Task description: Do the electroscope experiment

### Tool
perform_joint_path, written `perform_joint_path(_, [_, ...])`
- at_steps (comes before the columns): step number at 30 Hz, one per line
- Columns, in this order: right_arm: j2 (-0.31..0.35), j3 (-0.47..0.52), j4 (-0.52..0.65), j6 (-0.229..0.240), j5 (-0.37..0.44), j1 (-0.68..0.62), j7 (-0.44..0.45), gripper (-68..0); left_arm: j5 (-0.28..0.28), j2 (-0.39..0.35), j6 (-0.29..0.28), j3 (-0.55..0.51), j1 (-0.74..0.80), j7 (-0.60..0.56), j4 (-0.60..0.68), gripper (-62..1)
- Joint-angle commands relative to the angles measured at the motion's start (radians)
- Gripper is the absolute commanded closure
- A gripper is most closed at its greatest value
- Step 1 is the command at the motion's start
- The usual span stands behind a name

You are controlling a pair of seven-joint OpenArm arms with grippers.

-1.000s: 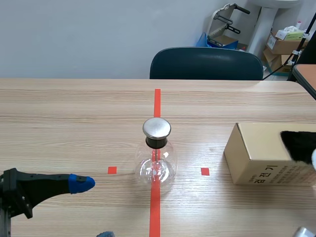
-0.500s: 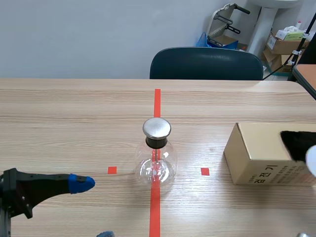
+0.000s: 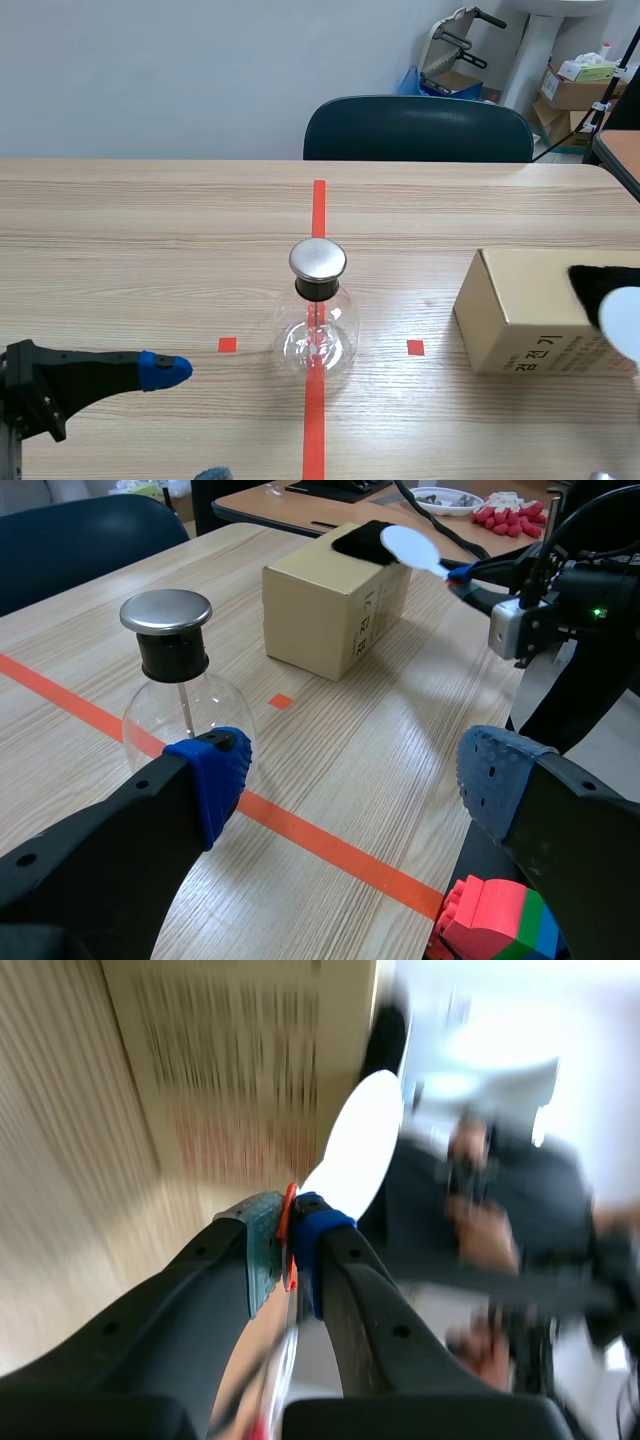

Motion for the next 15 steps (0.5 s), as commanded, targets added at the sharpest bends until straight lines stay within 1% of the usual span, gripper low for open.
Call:
perform_joint_path(1, [0.007, -0.007, 0.005, -0.037, 0.003, 0.000, 0.028, -1.7, -0.003, 0.000, -0.004, -0.002, 0.005, -0.017, 0.023, -45.2])
perform_joint_path(2, [0.005, -0.012, 0.005, -0.037, 0.003, 0.000, 0.029, -1.7, -0.003, 0.000, -0.004, -0.002, 0.005, -0.015, 0.023, -45.2])
perform_joint_path(3, [0.002, -0.012, 0.005, -0.037, 0.005, 0.000, 0.009, -1.7, -0.003, 0.000, -0.004, -0.002, 0.005, -0.014, 0.023, -45.2])
perform_joint_path(7, [-0.004, -0.012, 0.005, -0.037, 0.007, -0.003, -0.201, -1.7, -0.003, 0.000, -0.004, -0.002, 0.005, -0.014, 0.023, -45.2])
perform_joint_path(8, [-0.003, -0.012, 0.005, -0.037, 0.007, -0.002, -0.235, -1.7, -0.003, 0.000, -0.004, -0.002, 0.005, -0.014, 0.023, -45.2])
perform_joint_path(9, [-0.003, -0.011, 0.005, -0.037, 0.006, -0.002, -0.247, -1.7, -0.003, 0.000, -0.004, -0.002, 0.005, -0.014, 0.023, -45.2])
perform_joint_path(10, [-0.002, -0.010, 0.005, -0.037, 0.006, -0.002, -0.235, -1.7, -0.003, 0.000, -0.004, -0.002, 0.005, -0.015, 0.023, -45.2])
perform_joint_path(11, [0.001, -0.011, 0.005, -0.037, 0.005, -0.002, -0.190, -1.7, -0.003, 0.000, -0.004, -0.002, 0.005, -0.015, 0.023, -45.2])
perform_joint_path(14, [0.005, -0.011, 0.005, -0.037, 0.003, -0.002, 0.002, -1.7, -0.003, 0.000, -0.004, -0.002, 0.005, -0.015, 0.023, -45.2])
perform_joint_path(15, [0.005, -0.011, 0.005, -0.037, 0.003, -0.002, 0.047, -1.7, -0.003, 0.000, -0.004, -0.002, 0.005, -0.015, 0.023, -45.2])
